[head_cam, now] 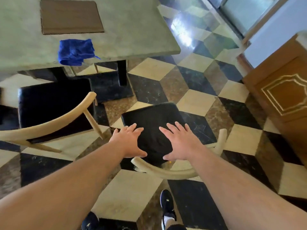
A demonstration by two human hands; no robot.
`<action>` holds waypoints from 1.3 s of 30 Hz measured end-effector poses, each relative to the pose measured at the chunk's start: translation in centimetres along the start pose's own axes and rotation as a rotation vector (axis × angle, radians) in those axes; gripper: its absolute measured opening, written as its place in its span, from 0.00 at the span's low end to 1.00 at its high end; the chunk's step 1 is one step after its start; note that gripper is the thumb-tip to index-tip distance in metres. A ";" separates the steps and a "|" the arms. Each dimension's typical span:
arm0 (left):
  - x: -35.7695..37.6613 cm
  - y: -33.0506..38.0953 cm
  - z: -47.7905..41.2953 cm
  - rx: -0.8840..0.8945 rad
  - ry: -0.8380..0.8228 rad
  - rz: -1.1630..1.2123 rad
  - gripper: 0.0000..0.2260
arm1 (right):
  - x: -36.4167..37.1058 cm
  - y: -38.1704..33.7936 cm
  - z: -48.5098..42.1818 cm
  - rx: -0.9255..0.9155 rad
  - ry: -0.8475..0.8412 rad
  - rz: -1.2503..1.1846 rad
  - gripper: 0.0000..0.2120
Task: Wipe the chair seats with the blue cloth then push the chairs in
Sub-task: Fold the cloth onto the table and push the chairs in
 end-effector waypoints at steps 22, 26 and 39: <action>15.7 14.1 -4.1 -0.188 -0.401 -0.148 0.19 | 14.5 13.3 5.5 -0.325 -0.184 0.195 0.14; 15.9 13.6 -3.4 -0.139 -0.295 -0.174 0.08 | 14.6 13.1 5.0 -0.314 -0.169 0.167 0.08; 9.0 8.0 -8.2 -0.150 -0.119 -0.191 0.06 | 10.2 12.9 -4.5 -0.289 -0.074 0.142 0.10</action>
Point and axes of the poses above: each hand's wrist, its own z-axis away from the middle knuckle, its own x-axis out of the palm, y = z × x, the point moved 2 cm from there along -z, towards the middle knuckle, and after that the axes turned 10 degrees about z, right-handed, at the moved point
